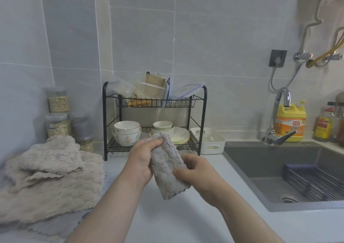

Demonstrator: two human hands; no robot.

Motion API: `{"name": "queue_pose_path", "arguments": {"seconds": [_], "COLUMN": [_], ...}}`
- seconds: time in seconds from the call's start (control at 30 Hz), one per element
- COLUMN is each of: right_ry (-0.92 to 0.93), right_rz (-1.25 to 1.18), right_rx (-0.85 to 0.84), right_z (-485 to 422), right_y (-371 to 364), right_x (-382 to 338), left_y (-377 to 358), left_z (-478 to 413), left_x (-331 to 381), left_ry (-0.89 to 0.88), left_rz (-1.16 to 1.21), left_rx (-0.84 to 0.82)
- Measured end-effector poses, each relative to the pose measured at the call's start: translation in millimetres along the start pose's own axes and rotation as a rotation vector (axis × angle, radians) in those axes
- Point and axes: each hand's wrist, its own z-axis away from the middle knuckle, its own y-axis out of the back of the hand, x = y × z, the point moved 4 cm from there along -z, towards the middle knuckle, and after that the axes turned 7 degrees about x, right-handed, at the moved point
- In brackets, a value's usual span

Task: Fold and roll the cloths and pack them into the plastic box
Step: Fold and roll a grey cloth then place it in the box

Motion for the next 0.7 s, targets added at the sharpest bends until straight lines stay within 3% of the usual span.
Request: {"name": "queue_pose_path", "arguments": {"seconds": [0.1,0.3,0.53,0.7], "right_ry": [-0.002,0.117,0.225,0.141], "right_rz": [0.077,0.280,0.366,0.340], "right_rx": [0.076,0.222,0.195,0.190], "right_z": [0.3,-6.7,-52.8,-89.6], "right_y": [13.7,38.8,57.7,73.7], "right_x": [-2.4,-9.7,-10.7,-39.0], "left_y": [10.1,12.4,8.9,-18.7], "left_z": [-5.4,0.1,-37.8,-75.5], "left_x": [4.1,16.6,13.5,27.3], "left_ry": [-0.036,-0.187,-0.286,-0.202], "left_rz": [-0.122,-0.556,-0.417,-0.377], "left_rx": [-0.028,-0.358,-0.354,-0.257]}}
